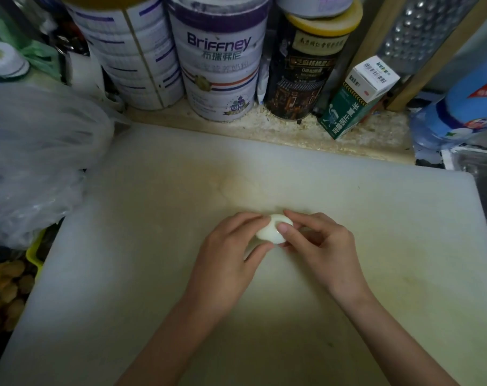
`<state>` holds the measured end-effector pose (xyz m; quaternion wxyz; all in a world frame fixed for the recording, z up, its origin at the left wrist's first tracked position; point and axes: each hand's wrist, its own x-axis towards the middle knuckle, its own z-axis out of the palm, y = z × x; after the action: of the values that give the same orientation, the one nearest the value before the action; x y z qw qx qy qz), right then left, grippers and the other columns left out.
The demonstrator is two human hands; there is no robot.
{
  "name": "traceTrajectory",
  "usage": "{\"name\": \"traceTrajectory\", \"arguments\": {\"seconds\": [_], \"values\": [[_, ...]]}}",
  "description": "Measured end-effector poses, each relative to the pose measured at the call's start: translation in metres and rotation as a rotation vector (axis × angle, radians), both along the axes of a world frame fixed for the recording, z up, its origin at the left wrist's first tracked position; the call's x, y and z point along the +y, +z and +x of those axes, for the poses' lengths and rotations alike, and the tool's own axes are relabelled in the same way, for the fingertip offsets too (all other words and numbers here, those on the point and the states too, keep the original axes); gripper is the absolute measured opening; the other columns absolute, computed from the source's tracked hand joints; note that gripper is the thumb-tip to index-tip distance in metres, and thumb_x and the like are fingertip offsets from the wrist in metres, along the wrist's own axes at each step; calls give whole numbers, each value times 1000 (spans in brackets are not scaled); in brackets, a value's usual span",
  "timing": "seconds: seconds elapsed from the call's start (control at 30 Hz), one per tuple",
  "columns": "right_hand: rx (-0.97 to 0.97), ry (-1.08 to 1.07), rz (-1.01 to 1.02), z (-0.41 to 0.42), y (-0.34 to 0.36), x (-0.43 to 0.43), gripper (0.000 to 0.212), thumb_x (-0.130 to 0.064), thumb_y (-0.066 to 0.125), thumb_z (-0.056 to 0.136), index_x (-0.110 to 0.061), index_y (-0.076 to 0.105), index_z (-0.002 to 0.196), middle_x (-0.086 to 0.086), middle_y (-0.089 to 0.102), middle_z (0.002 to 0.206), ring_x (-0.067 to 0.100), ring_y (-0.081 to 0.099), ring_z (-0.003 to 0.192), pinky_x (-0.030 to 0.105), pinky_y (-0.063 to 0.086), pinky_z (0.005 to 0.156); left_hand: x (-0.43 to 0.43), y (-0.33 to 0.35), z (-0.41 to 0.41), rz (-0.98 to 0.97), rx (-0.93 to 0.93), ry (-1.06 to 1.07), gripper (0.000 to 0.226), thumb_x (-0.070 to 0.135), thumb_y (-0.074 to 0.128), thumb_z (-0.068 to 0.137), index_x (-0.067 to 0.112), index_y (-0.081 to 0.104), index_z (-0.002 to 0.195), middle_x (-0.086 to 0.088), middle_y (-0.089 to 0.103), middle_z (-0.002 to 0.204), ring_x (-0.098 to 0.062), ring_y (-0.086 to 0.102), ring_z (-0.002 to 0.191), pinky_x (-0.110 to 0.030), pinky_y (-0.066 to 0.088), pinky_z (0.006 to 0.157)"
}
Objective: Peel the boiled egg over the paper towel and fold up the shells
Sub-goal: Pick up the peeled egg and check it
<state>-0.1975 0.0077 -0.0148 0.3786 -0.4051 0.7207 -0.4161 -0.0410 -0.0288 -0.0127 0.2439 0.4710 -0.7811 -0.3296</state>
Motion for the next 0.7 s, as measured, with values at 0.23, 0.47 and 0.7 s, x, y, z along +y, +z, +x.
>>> {"name": "traceTrajectory", "arguments": {"seconds": [0.23,0.47,0.7], "values": [[85,-4,-50,-7,6,7,13,-16,71,81,-24,75,89,-12,74,84,2,67,73,11,50,69,-3,-4,-4,5,52,60,27,11,72,80,12,70,108,3,68,107,-15,66,91,-35,53,84],[129,-3,-48,-4,3,3,13,-12,74,78,-23,73,86,-5,73,79,4,65,70,11,51,68,-5,-7,-4,46,69,81,27,12,70,83,14,70,110,3,69,110,-15,65,99,-38,53,88],[165,-4,-39,-7,17,4,11,-17,72,80,-20,73,90,-5,72,79,3,64,69,8,49,65,-3,4,-1,12,24,107,28,9,71,82,11,69,110,-1,70,111,-18,67,99,-34,52,90]]}}
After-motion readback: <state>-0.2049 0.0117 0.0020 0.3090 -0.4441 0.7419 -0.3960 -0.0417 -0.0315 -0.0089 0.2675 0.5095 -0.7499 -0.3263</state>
